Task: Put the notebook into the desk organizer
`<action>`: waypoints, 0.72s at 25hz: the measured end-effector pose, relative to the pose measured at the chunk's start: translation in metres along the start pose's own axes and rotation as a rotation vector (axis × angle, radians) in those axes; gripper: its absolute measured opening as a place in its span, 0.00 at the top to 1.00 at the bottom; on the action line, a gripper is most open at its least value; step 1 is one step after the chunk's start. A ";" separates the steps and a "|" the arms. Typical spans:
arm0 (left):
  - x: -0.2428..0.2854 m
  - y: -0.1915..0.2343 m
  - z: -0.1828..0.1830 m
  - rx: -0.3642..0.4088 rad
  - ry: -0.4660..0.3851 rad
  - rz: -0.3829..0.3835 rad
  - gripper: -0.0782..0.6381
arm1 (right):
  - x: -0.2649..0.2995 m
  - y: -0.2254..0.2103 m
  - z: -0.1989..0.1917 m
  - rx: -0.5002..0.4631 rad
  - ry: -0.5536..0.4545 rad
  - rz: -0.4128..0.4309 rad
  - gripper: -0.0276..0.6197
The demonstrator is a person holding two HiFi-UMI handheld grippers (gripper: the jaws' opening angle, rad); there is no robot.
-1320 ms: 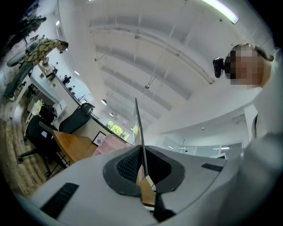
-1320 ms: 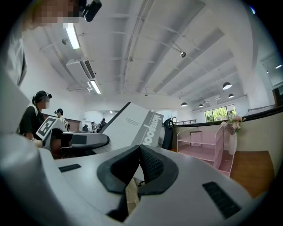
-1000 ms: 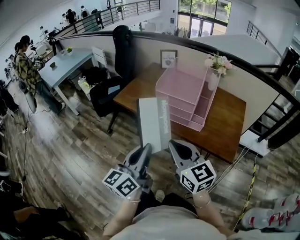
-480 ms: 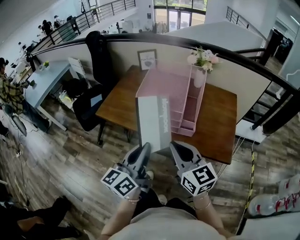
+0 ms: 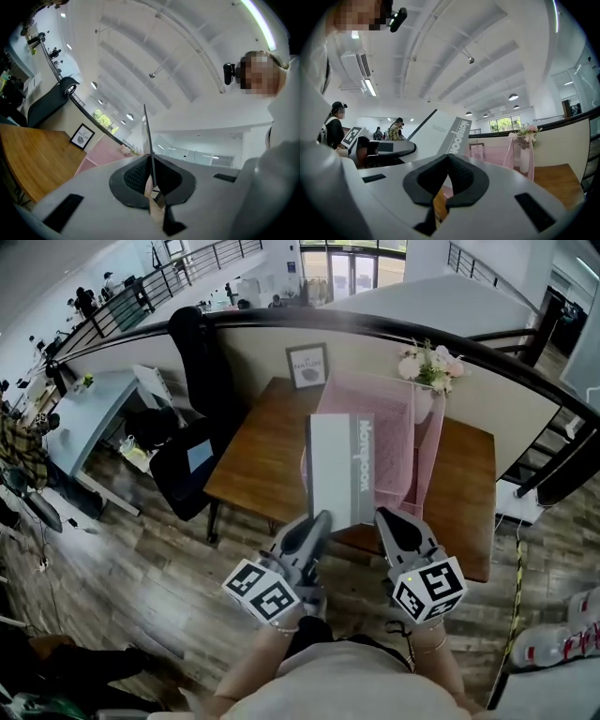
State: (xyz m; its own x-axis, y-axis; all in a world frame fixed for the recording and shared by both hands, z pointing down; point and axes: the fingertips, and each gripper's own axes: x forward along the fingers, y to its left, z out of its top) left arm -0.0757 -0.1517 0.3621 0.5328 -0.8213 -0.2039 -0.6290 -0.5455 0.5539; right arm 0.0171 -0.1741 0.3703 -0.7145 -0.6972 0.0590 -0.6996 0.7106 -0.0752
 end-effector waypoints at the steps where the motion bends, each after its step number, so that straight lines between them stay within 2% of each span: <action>1: 0.003 0.007 0.004 -0.004 0.003 -0.009 0.86 | 0.008 -0.001 0.000 -0.001 -0.003 -0.005 0.94; 9: 0.030 0.043 0.030 -0.057 0.023 -0.103 0.86 | 0.055 -0.006 0.001 -0.007 -0.010 -0.073 0.94; 14: 0.040 0.054 0.028 -0.107 0.055 -0.162 0.86 | 0.063 -0.013 0.000 -0.003 -0.016 -0.138 0.94; 18: 0.045 0.059 0.025 -0.143 0.061 -0.175 0.86 | 0.067 -0.015 0.004 -0.025 -0.014 -0.152 0.94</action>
State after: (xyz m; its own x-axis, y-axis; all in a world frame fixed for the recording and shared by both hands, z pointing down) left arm -0.1033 -0.2253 0.3651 0.6628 -0.7021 -0.2601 -0.4398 -0.6463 0.6236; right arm -0.0203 -0.2319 0.3717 -0.6004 -0.7979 0.0544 -0.7997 0.5989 -0.0419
